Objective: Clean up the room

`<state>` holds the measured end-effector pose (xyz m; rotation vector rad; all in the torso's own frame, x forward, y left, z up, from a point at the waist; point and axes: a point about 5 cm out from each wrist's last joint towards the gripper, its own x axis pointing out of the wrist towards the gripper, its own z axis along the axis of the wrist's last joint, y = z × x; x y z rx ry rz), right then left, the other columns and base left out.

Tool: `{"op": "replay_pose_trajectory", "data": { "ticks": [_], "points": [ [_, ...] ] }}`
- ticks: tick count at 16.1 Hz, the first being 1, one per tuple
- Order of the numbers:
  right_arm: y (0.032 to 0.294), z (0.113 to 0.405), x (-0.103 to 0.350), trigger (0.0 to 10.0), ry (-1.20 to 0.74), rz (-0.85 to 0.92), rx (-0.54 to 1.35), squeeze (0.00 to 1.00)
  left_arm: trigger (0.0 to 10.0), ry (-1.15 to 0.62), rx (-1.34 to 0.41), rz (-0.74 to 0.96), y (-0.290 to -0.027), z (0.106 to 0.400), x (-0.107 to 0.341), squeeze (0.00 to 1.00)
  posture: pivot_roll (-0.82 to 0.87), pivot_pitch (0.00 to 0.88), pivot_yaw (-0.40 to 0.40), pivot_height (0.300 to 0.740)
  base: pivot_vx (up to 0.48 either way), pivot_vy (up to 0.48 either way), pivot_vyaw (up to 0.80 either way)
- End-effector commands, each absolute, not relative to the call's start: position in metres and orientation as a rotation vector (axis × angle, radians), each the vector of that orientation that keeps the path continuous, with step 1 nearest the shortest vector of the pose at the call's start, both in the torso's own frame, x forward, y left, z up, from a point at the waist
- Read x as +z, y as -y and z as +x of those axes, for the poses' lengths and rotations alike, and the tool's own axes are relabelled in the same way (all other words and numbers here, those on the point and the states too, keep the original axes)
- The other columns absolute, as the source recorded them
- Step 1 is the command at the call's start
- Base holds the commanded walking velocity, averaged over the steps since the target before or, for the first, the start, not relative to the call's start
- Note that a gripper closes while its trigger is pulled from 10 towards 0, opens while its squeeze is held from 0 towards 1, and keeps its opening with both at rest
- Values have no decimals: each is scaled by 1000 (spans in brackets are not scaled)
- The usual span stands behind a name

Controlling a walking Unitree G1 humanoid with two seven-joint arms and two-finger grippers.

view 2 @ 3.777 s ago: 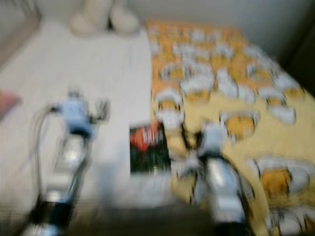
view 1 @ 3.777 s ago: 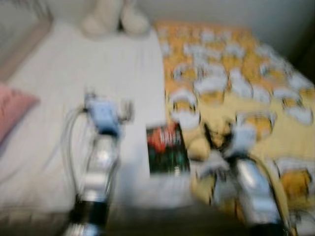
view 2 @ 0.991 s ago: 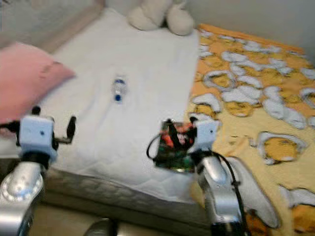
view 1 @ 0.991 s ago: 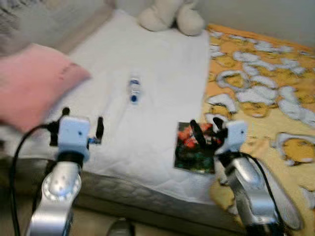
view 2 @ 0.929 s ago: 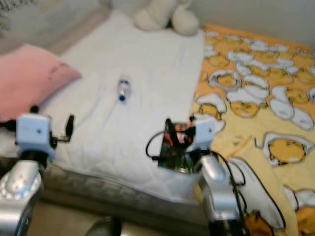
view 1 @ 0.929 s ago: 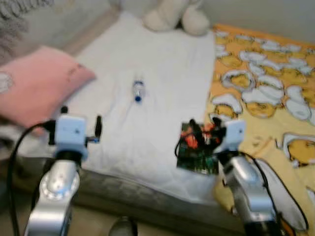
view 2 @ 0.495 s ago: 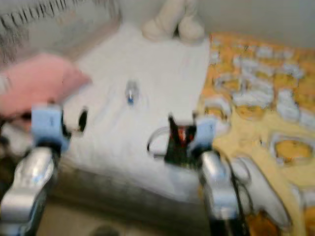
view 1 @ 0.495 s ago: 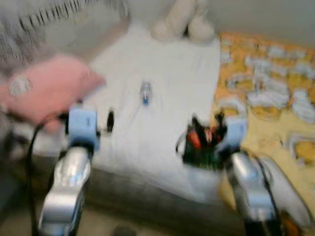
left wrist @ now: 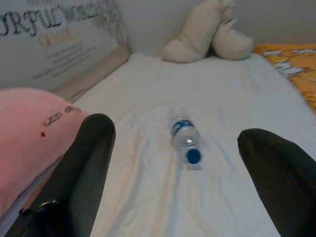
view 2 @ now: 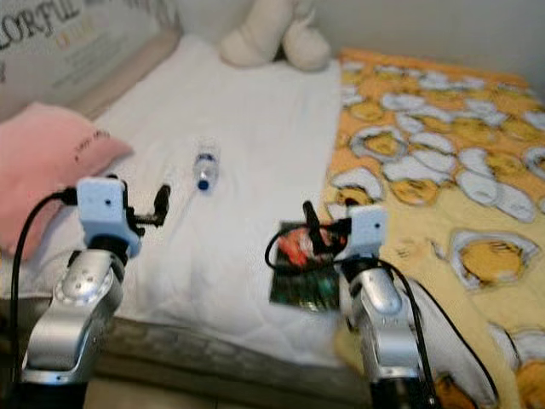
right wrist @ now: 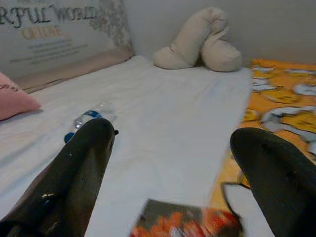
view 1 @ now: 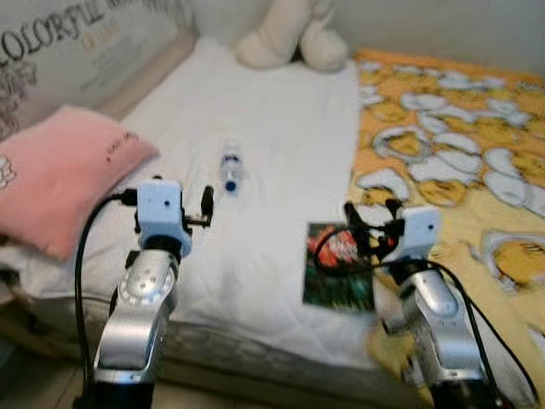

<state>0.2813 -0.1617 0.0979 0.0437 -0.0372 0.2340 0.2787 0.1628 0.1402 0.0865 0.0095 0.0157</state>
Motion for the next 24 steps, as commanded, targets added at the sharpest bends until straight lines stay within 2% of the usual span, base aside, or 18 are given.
{"op": "replay_pose_trajectory", "data": {
  "ticks": [1,8,9,12,15,18,20,21,22,24],
  "points": [
    [160,282,103,10000,62,40,238,20,10000,5,15,82,-162,281,142,0,23,0,-27,740,480,0,0],
    [161,279,101,10000,50,35,255,20,10000,21,36,101,-163,285,141,0,14,0,-40,740,469,0,0],
    [161,278,101,10000,49,34,256,20,10000,15,57,128,-168,291,141,0,11,0,-42,740,0,0,0],
    [161,270,99,10000,34,31,263,24,10000,15,30,137,-181,332,152,0,-20,0,-43,740,0,0,0],
    [166,262,98,10000,28,18,248,16,10000,42,17,123,-178,345,161,0,-65,0,-20,740,0,0,0],
    [170,257,97,10000,24,15,228,20,10000,47,29,95,-177,344,154,0,-77,0,-12,740,0,0,0],
    [171,254,98,10000,24,7,224,20,10000,48,117,31,-183,327,147,0,-78,0,-6,740,0,0,0],
    [175,255,101,10000,30,-1,216,20,10000,6,152,36,-185,296,135,0,-77,0,-7,740,0,0,0],
    [177,255,102,10000,31,-4,214,20,10000,-15,140,57,-185,281,128,0,-68,0,-11,740,0,0,0],
    [184,253,109,10000,55,-17,190,20,10000,-30,8,174,-182,236,115,0,-36,0,-27,740,0,0,0]
  ]
}}
